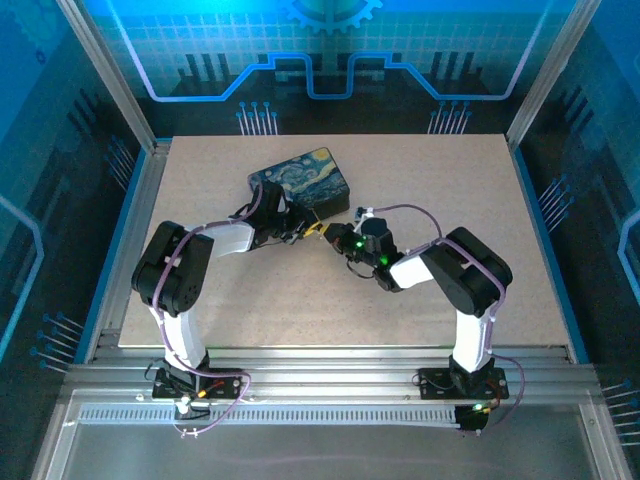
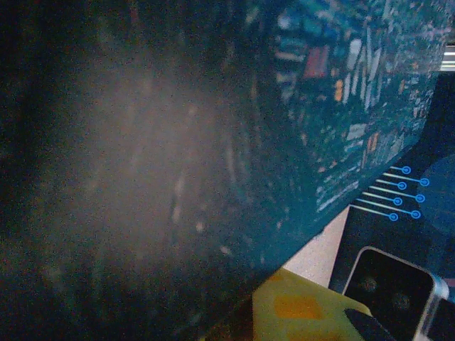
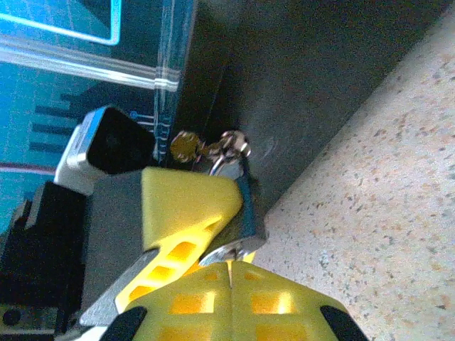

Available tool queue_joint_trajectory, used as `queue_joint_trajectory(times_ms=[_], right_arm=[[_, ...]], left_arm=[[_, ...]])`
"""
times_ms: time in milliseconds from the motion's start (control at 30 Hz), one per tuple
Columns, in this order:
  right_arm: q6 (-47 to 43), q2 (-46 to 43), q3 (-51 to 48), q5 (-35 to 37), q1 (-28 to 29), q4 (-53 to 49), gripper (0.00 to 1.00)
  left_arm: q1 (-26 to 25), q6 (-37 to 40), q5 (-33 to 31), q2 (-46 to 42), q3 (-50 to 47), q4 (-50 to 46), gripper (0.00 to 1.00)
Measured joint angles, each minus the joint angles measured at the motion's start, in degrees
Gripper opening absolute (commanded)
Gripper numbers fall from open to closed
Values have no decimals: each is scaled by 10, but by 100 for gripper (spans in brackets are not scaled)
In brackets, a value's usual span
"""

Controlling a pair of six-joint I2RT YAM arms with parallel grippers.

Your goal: Unlock the padlock with the key

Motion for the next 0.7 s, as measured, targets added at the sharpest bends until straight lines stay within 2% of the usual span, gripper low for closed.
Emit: queue_joint_trajectory(times_ms=[67,167,267,400,600,700], right_arm=[[13,6,0,-16,-9,8,0],[26,10,0,-32,-22,14,0],[29,15,0,-41,-32,10,0],[17,15,0,-52,-38,2,0],[-38,-7,0,-55,-40,-68,1],[-81,-36,5,-49,-42,-129,17]], left_arm=[[0,0,0,0,0,0,25],[0,-11,15,-1,0,-3,28],[1,-27,33,-9,0,-16,24],[2,-31,44,-12,0,-21,25],[3,-28,50,-14,0,-29,52],[3,-21,53,-26,1,-59,57]])
